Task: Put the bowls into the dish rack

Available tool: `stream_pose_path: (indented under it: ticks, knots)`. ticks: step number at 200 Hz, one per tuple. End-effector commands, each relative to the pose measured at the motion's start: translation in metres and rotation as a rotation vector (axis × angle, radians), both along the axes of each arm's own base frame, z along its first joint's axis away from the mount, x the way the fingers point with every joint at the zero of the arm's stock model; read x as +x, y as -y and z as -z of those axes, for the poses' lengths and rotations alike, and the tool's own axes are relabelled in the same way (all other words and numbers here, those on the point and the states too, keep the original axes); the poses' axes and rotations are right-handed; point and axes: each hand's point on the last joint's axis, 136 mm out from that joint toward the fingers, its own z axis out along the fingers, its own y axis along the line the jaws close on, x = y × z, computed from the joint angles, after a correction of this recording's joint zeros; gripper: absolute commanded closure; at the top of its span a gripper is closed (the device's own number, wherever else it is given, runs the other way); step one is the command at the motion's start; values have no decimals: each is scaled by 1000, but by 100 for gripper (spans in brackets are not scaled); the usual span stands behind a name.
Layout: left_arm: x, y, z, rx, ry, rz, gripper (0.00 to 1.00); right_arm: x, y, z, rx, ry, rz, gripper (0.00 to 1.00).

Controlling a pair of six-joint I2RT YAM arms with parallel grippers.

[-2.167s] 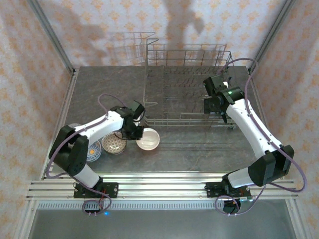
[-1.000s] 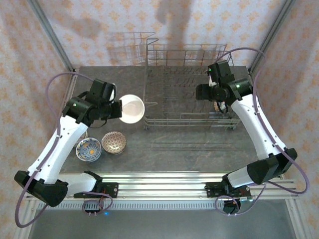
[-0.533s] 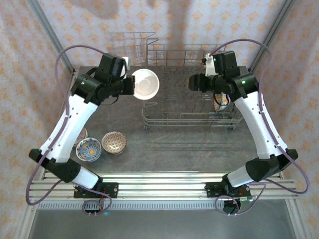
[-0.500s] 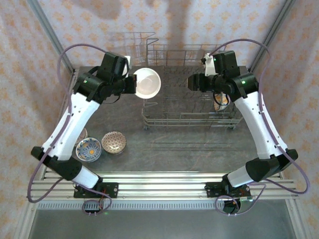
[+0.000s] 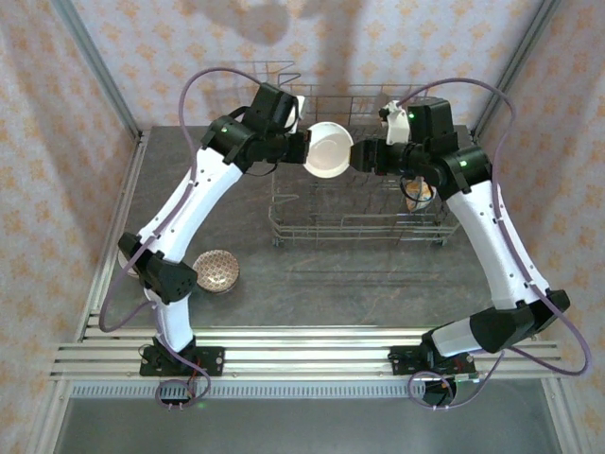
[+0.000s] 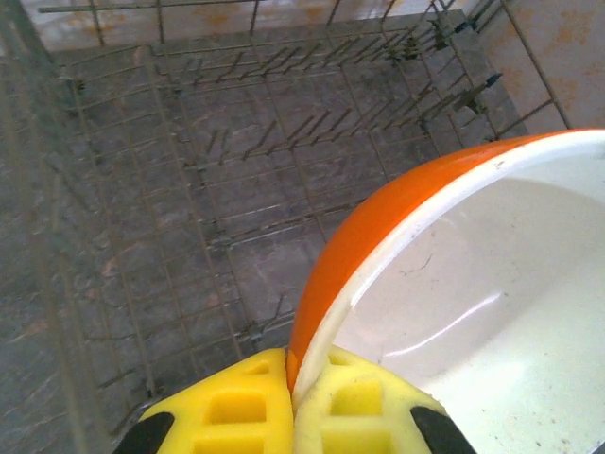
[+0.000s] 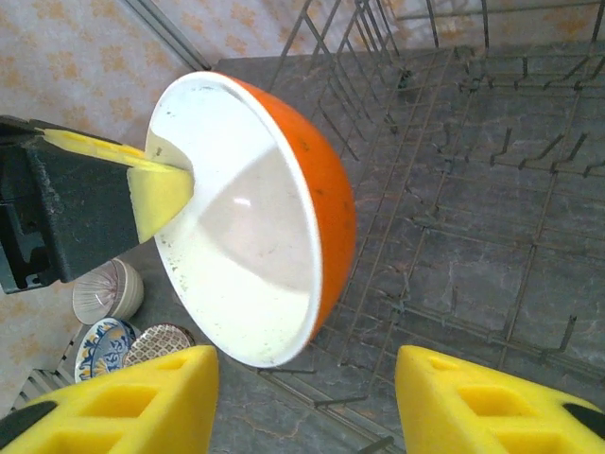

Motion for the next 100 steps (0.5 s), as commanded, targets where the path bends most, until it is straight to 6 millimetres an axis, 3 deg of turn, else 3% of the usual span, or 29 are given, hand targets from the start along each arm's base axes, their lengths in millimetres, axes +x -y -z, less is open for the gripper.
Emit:
stream_pose_path:
  ticks: [1, 34, 77, 82, 100]
  knots:
    - [3, 10, -28, -52, 80, 35, 100, 6, -11, -4, 59, 3, -11, 50]
    - [6, 14, -27, -55, 81, 36, 100, 20, 0, 7, 8, -8, 75, 58]
    - [4, 21, -35, -82, 93, 44, 100, 28, -1, 11, 25, -13, 99, 60]
    - [9, 26, -22, -69, 71, 46, 100, 29, -2, 12, 27, -17, 101, 61]
    - [9, 30, -20, -66, 68, 49, 100, 32, -3, 13, 36, -18, 109, 61]
